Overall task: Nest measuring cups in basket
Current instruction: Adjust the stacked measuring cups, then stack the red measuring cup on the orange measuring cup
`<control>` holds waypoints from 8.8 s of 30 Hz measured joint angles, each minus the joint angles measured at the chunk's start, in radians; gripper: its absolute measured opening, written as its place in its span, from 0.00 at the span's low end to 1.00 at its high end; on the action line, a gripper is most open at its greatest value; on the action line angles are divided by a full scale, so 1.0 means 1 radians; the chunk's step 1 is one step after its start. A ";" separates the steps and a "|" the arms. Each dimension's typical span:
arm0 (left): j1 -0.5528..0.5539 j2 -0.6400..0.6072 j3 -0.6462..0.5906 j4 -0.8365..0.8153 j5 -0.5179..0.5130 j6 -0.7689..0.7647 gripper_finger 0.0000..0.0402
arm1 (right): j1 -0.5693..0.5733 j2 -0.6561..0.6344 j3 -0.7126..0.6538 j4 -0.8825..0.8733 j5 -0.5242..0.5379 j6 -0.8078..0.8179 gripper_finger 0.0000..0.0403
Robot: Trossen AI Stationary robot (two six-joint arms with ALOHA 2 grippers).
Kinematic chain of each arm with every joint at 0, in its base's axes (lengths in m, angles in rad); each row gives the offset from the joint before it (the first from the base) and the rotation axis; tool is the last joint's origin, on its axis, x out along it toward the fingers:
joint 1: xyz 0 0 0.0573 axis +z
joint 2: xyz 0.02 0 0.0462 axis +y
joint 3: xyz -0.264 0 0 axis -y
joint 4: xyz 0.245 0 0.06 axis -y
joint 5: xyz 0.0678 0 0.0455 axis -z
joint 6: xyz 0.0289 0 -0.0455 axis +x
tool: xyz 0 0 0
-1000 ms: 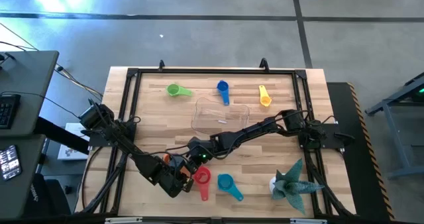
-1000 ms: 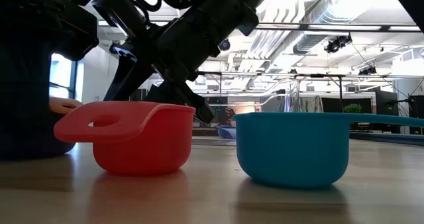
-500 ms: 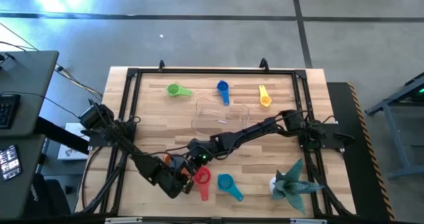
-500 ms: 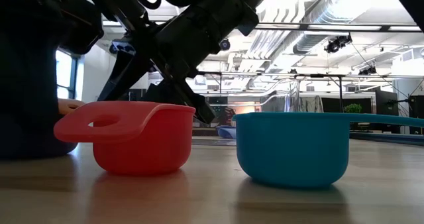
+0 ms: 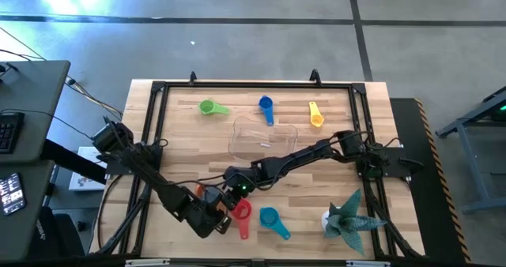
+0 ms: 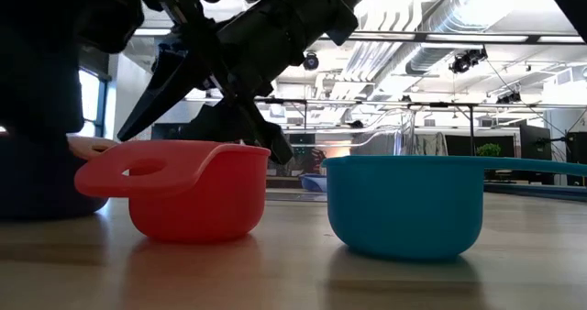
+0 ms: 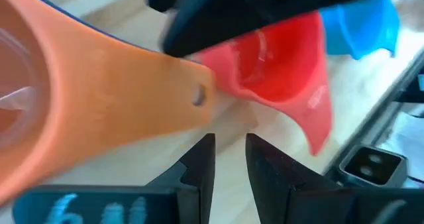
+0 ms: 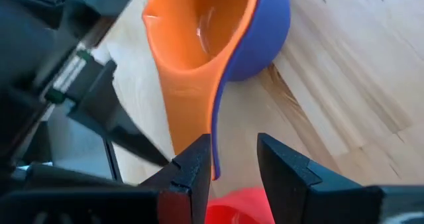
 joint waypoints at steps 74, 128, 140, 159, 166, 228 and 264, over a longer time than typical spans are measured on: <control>-0.055 -0.520 0.038 -0.787 -0.137 0.103 0.18 | 0.108 -0.169 -0.001 -0.436 0.226 0.036 0.37; -0.055 -0.524 0.038 -0.793 -0.007 0.066 0.18 | 0.030 -0.082 0.302 -0.641 0.220 -0.221 0.00; -0.055 -0.518 -0.104 -0.791 -0.001 -0.099 0.18 | -0.056 -0.082 0.533 -1.003 0.358 -0.368 0.00; 0.061 -0.509 -0.249 -0.601 0.076 -0.133 0.18 | -0.203 -0.148 0.676 -1.078 0.356 -0.534 0.00; 0.129 -0.463 -0.249 -0.588 0.096 -0.093 0.18 | -0.232 -0.153 0.675 -1.082 0.327 -0.568 0.00; 0.266 -0.757 -0.248 -0.459 0.122 0.329 0.18 | -0.027 -0.147 0.538 -0.625 0.213 -0.339 0.00; 0.266 -0.911 -0.248 -0.663 0.090 0.339 0.18 | -0.003 -0.091 0.131 -0.153 0.061 -0.236 0.00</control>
